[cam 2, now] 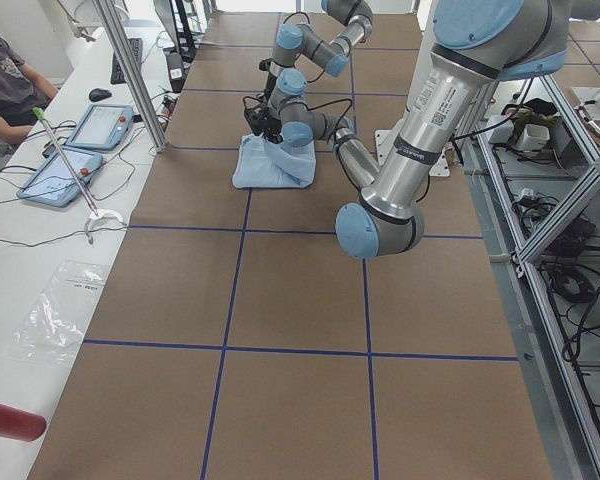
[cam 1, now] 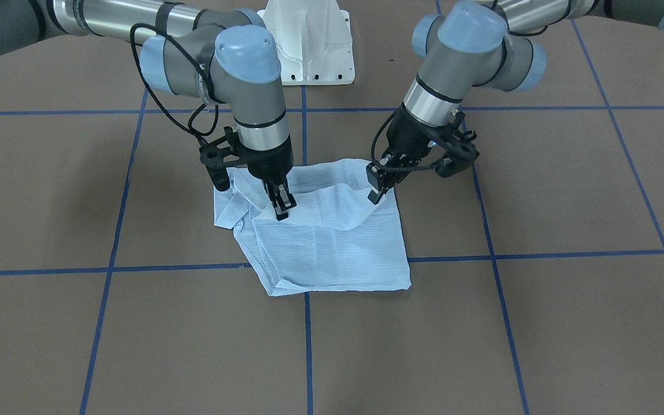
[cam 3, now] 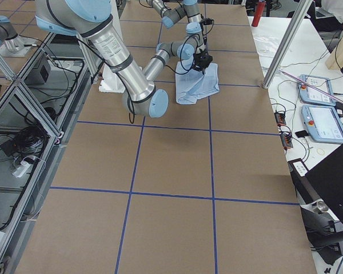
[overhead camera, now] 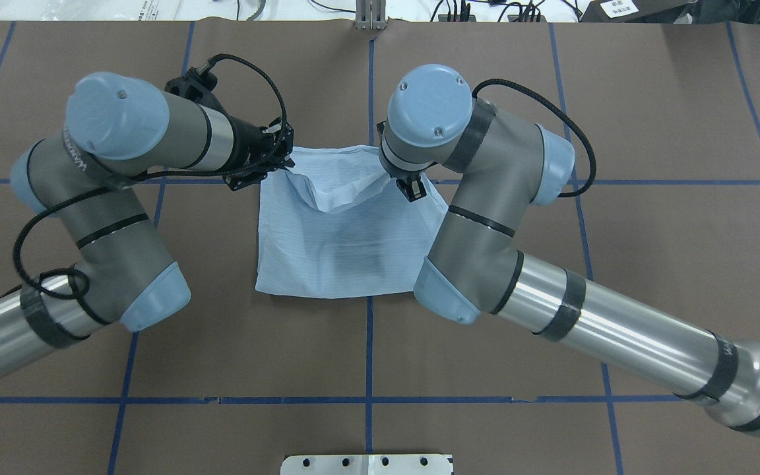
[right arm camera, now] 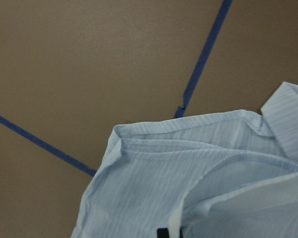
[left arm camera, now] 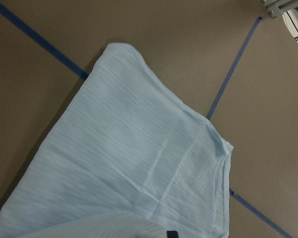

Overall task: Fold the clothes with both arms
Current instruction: 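Lift the near edge with both grippers and fold it over the far half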

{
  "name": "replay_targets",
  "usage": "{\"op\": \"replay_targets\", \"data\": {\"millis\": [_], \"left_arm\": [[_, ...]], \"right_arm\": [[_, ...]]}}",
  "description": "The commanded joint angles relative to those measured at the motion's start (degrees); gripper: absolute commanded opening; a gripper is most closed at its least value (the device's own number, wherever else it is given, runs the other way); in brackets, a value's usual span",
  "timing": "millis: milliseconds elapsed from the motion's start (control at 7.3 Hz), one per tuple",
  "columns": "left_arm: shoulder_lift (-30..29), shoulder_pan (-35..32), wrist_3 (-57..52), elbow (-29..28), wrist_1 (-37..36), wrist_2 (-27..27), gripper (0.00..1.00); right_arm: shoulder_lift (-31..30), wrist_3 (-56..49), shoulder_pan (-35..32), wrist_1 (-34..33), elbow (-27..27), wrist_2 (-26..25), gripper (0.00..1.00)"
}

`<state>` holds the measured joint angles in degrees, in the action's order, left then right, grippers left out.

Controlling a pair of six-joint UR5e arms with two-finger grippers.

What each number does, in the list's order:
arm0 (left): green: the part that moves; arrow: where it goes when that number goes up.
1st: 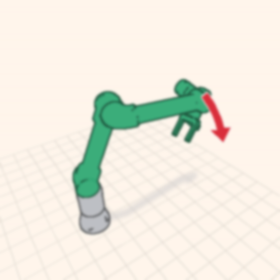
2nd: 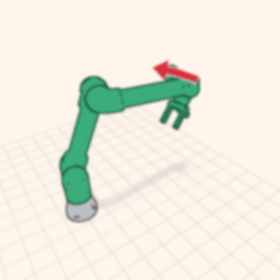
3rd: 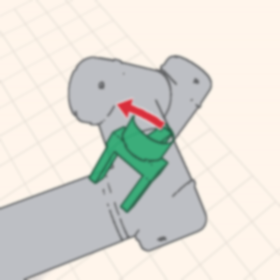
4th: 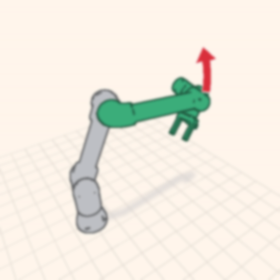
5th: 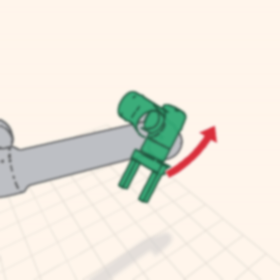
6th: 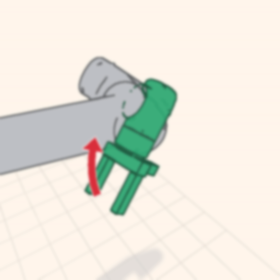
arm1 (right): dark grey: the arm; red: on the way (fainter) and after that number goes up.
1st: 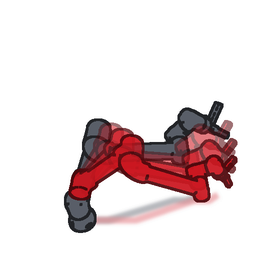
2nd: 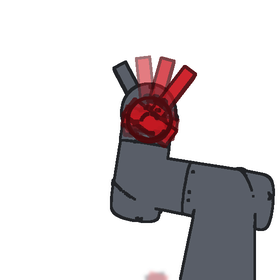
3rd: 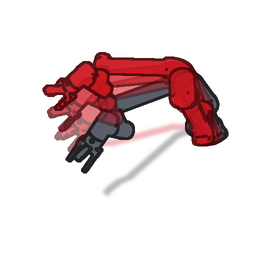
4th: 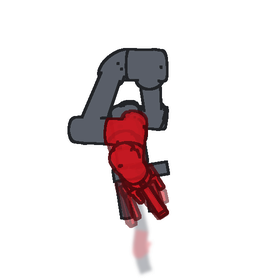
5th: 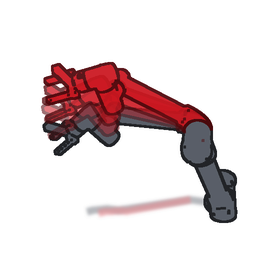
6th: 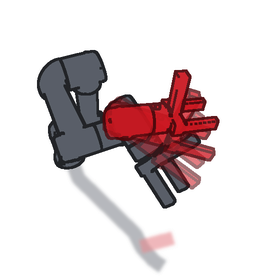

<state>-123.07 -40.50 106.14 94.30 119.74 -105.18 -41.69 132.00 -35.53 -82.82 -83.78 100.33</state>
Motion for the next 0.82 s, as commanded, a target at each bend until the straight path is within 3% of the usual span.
{"op": "replay_targets", "data": {"millis": [0,274,411,548,685], "left_arm": [[-4.9,-2.0,-0.8,-14.4,9.0,0.1,0.0],[-5.4,-2.5,-2.3,-21.5,15.3,0.8,0.0],[-5.4,-2.8,-5.9,-26.8,22.3,1.6,0.55],[-5.3,-4.3,-11.0,-29.3,25.0,2.1,0.86],[-4.9,-5.5,-13.2,-29.3,25.6,1.9,1.0]], "right_arm": [[4.9,-5.5,-3.0,5.1,12.3,5.2,0.0],[4.9,-7.7,-3.3,13.1,19.0,5.4,0.01],[5.0,-12.8,-3.8,13.3,19.4,5.2,0.99],[5.2,-16.9,-5.3,13.3,20.1,5.4,1.0],[6.1,-23.9,-9.3,13.1,20.2,6.8,1.0]]}}
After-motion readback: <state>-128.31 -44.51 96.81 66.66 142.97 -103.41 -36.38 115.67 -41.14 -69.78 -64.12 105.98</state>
